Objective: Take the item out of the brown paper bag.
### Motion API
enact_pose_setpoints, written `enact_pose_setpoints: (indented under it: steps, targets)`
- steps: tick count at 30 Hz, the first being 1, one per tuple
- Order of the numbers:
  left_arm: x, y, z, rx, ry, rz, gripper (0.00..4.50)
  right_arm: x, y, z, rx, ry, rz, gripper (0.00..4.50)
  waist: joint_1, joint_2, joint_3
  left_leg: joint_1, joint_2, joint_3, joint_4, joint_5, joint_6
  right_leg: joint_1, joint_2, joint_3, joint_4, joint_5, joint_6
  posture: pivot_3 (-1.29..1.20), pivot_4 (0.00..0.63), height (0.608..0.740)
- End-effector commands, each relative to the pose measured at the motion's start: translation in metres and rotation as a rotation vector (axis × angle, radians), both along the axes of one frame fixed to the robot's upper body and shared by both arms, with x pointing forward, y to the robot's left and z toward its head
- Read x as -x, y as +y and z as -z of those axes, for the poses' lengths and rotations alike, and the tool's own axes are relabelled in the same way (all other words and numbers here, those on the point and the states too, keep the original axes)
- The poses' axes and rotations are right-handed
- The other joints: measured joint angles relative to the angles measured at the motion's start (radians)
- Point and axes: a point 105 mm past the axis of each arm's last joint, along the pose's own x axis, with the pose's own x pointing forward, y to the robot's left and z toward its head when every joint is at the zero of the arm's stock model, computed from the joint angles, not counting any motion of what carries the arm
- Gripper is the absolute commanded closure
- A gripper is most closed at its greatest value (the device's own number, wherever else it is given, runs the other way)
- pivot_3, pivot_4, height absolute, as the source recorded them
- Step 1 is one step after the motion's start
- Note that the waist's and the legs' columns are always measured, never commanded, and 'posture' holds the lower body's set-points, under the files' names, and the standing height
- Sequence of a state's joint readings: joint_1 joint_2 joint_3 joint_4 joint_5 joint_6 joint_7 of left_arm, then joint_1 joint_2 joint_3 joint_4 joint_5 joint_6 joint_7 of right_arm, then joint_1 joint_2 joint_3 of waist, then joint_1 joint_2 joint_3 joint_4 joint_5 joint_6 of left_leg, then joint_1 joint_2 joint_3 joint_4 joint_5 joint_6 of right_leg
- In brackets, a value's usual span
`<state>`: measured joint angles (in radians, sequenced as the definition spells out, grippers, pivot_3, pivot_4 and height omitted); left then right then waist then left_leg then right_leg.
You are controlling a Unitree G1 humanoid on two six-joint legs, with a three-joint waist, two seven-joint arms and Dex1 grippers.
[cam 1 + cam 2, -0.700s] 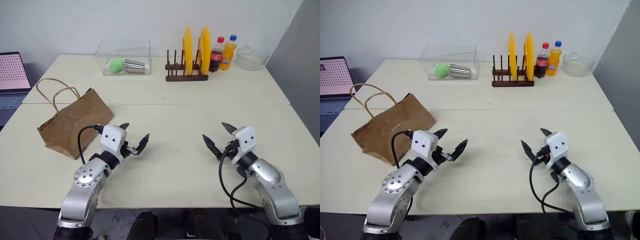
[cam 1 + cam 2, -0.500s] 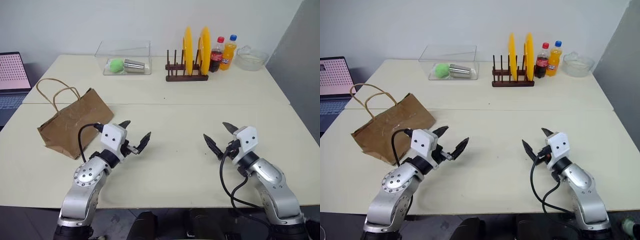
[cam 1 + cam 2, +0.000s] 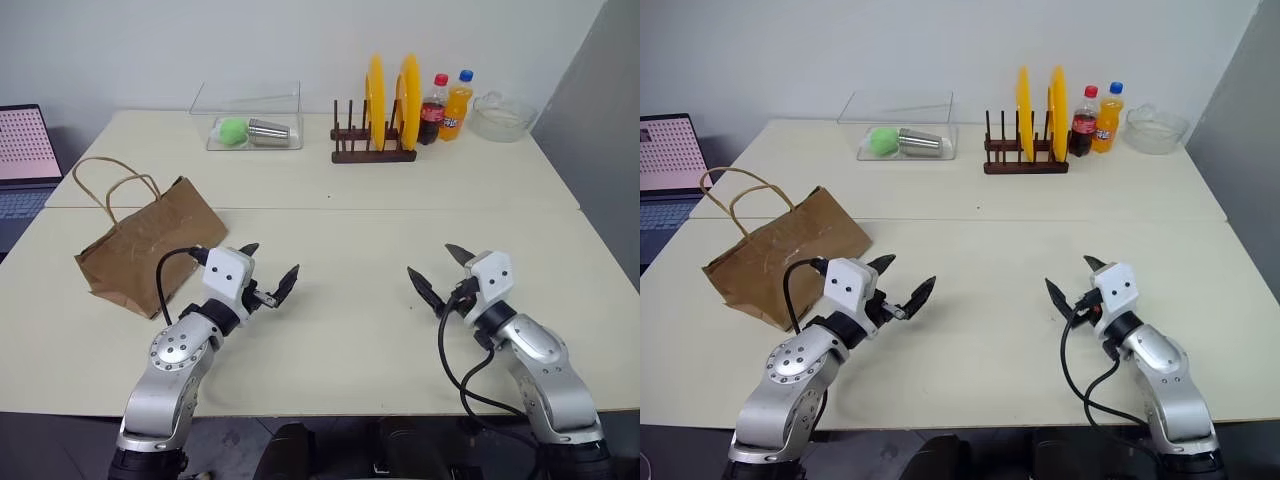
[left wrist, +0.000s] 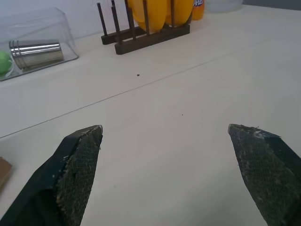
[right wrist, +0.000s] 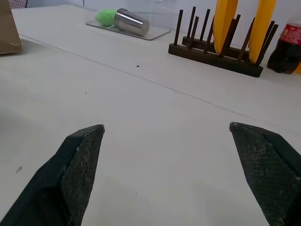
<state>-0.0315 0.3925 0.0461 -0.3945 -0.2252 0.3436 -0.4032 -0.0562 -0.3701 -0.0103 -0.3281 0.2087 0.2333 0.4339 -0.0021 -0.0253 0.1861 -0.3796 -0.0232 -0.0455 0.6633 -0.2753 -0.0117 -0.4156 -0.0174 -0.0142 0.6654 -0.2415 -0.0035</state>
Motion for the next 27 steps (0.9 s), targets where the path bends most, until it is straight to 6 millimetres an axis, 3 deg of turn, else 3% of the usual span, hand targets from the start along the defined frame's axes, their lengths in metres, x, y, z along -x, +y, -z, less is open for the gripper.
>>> enact_pose_setpoints:
  steps: [1, 5, 10, 15, 21, 24, 27]
  targets:
    - [0.001, 0.004, -0.009, -0.006, -0.032, -0.019, 0.00, 0.000, 0.008, -0.009, 0.016, -0.044, -0.035, 0.02, 0.000, 0.000, 0.000, 0.000, 0.000, 0.000, 0.000, 0.000, 0.000, 0.000, 0.000, 0.000, 0.000, 0.000, 0.000, 0.00, 0.150, 0.740]
    - [0.003, 0.006, -0.013, -0.015, -0.046, -0.037, 0.00, 0.000, 0.020, -0.011, 0.032, -0.055, -0.086, 0.02, 0.000, 0.000, 0.000, 0.000, 0.000, 0.000, 0.000, 0.000, 0.000, 0.000, 0.000, 0.000, 0.000, 0.000, 0.000, 0.00, 0.150, 0.740]
    - [0.009, 0.013, -0.031, -0.017, -0.109, -0.093, 0.00, -0.001, 0.040, -0.027, 0.022, -0.094, -0.216, 0.02, 0.000, 0.000, 0.000, 0.000, 0.000, -0.001, 0.000, 0.000, 0.000, 0.000, 0.000, 0.000, 0.000, 0.000, 0.000, 0.00, 0.150, 0.740]
    - [0.024, 0.032, -0.057, 0.028, -0.158, -0.194, 0.00, 0.012, 0.059, -0.057, -0.007, -0.083, -0.512, 0.02, -0.002, 0.000, 0.000, 0.000, 0.000, -0.001, 0.000, 0.000, 0.000, 0.001, 0.000, -0.001, -0.001, 0.000, 0.000, 0.00, 0.150, 0.740]
    - [0.050, 0.074, -0.080, 0.119, -0.082, -0.199, 0.00, 0.021, 0.076, -0.078, 0.024, -0.027, -0.774, 0.02, -0.004, 0.000, 0.000, 0.001, 0.001, -0.002, 0.000, 0.000, 0.000, 0.001, 0.000, -0.002, 0.000, 0.000, 0.000, 0.00, 0.150, 0.740]
    - [0.053, 0.111, -0.096, 0.059, -0.030, -0.203, 0.00, 0.025, 0.081, -0.082, 0.036, 0.014, -0.871, 0.02, -0.003, 0.000, 0.000, 0.001, 0.001, -0.003, 0.000, 0.000, 0.000, 0.002, 0.000, -0.003, 0.000, 0.000, 0.000, 0.00, 0.150, 0.740]
    - [0.051, 0.131, -0.111, -0.007, 0.009, -0.166, 0.00, 0.030, 0.087, -0.082, 0.049, 0.041, -0.944, 0.02, -0.002, 0.000, 0.000, 0.001, 0.000, -0.003, 0.000, 0.000, 0.000, 0.002, 0.000, -0.004, -0.001, 0.000, -0.001, 0.00, 0.150, 0.740]
